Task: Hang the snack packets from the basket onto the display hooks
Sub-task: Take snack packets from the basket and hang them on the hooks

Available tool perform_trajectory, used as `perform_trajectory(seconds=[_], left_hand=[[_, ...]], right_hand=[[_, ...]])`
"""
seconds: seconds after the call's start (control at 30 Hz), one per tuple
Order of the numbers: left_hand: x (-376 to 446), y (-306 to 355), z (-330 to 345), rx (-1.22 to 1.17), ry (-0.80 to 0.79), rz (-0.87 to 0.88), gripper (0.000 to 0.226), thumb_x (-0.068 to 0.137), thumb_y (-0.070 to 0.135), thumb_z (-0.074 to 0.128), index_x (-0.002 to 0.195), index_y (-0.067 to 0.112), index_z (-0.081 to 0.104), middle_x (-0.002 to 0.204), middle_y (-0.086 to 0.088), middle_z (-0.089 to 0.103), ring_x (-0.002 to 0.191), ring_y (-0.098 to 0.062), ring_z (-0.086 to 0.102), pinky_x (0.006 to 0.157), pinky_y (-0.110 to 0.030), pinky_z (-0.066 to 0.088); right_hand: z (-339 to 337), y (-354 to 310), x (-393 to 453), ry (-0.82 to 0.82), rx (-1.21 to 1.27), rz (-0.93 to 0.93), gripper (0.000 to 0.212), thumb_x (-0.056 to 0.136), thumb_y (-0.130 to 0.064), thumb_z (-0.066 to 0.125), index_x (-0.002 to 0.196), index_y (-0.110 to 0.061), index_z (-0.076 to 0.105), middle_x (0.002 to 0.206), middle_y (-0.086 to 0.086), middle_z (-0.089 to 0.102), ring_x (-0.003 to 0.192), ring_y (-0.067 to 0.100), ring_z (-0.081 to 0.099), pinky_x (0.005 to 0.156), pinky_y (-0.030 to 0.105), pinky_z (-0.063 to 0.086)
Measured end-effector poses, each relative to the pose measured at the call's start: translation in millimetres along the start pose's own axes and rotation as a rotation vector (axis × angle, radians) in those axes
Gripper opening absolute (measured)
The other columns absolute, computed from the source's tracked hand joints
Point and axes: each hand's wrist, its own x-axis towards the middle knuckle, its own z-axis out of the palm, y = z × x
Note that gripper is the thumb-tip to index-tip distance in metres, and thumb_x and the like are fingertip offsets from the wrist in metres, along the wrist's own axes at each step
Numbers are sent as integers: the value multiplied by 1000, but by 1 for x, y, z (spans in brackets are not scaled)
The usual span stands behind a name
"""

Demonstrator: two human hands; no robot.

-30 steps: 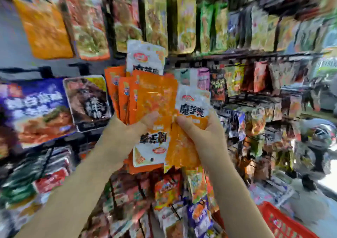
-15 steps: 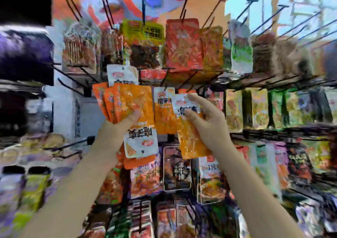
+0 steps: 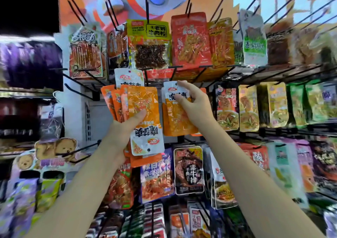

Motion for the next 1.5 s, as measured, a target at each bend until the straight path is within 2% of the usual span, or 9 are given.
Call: perform_trajectory(seconds=[0.27,0.43,0.53,0.63,0.73,1.17,1.27,1.33,1.5], left_hand=[[-10,5,8,-123,-81,53,40,71,34,80,107,19,71,105,-8,78,93,-32,75,83,-48,59],[-15,4,12,-167,-111,77,34,73,28,73,107,20,70,100,-5,78,88,-28,76,74,-42,62],[-14,1,11,-174,-106,74,33,74,26,71,107,20,70,98,-3,79,85,-25,77,68,-39,64],[-17,1,12,-157,-87,62,38,76,26,71,112,16,70,100,-5,79,84,-26,77,67,-39,64],[-17,0,10,-154,-70,53,39,82,25,71,119,13,68,103,-7,78,88,-28,76,68,-41,64],[-18,0,13,-158,-65,40,18,90,20,68,108,21,71,102,-4,79,88,-27,76,71,-40,64],[-18,1,14,-166,-69,42,21,86,21,70,107,21,71,101,-4,79,86,-26,77,69,-39,64],[-18,2,14,-165,-79,37,28,80,25,72,108,20,71,102,-5,78,88,-27,76,70,-40,64],[-17,1,11,-160,-74,24,38,74,28,73,112,18,70,105,-8,78,89,-29,76,71,-41,64]], right_hand=[[3,2,9,32,-40,-25,45,99,-23,64,143,-20,55,152,-4,48,141,9,39,80,-11,26],[2,3,0,2,-52,-42,44,100,-21,62,143,-18,53,148,-1,51,111,-1,55,72,-6,37],[3,3,-1,5,-55,-35,45,101,-24,62,145,-21,53,148,-4,52,123,-5,52,92,7,38],[7,1,3,8,-107,-18,45,100,-27,61,145,-25,52,145,2,52,138,16,42,102,22,34],[7,-1,5,-9,-148,-8,46,101,-26,60,146,-25,51,143,6,50,134,18,43,88,9,31],[6,-9,7,-13,-74,-19,39,101,-20,60,140,-19,57,144,-2,54,130,4,40,101,19,29],[3,-9,9,-18,-31,-22,38,101,-19,60,139,-18,57,142,-7,54,123,-6,35,92,5,30],[3,-7,9,-15,-18,-19,38,100,-19,61,139,-18,58,139,-10,53,125,-5,36,81,-6,28],[4,-1,9,1,4,-11,39,99,-17,62,138,-21,59,143,-6,55,138,12,42,86,-2,33]])
